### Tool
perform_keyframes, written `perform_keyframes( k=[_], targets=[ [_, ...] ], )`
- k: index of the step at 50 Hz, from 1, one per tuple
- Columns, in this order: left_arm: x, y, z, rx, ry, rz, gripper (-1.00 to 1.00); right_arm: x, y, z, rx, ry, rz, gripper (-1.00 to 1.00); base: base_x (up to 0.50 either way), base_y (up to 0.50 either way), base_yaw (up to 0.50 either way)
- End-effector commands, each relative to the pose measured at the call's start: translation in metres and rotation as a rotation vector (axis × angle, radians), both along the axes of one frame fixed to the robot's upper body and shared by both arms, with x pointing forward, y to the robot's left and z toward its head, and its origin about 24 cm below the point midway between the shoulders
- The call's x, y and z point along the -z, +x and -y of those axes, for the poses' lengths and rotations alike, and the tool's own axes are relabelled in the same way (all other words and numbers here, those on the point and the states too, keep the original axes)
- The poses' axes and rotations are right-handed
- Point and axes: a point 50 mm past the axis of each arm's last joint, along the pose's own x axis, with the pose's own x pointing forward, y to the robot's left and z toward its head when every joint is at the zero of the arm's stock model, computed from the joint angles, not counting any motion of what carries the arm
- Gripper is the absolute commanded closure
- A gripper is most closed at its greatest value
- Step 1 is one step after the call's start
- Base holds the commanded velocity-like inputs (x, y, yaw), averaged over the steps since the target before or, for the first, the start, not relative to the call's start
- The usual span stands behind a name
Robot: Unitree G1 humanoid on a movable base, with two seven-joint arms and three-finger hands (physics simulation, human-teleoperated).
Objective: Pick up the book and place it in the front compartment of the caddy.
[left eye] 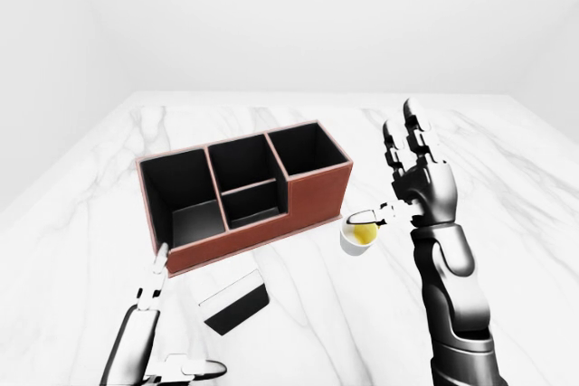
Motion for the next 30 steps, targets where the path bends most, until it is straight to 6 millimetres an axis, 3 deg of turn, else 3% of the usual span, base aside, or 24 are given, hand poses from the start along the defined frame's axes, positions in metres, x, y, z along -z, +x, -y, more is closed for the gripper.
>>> perform_keyframes(
  k=[1, 30],
  targets=[
    [0.025, 0.006, 0.007, -0.029, -0.011, -0.06, -1.0, 0.003, 0.001, -0.001, -0.004, 0.001, -0.013, -1.0, 0.0, 0.0, 0.0],
    [0.038, 0.009, 0.018, 0.028, 0.066, -0.081, -1.0, 0.009, 0.004, -0.002, -0.01, 0.004, -0.041, -1.0, 0.0, 0.0, 0.0]
  ],
)
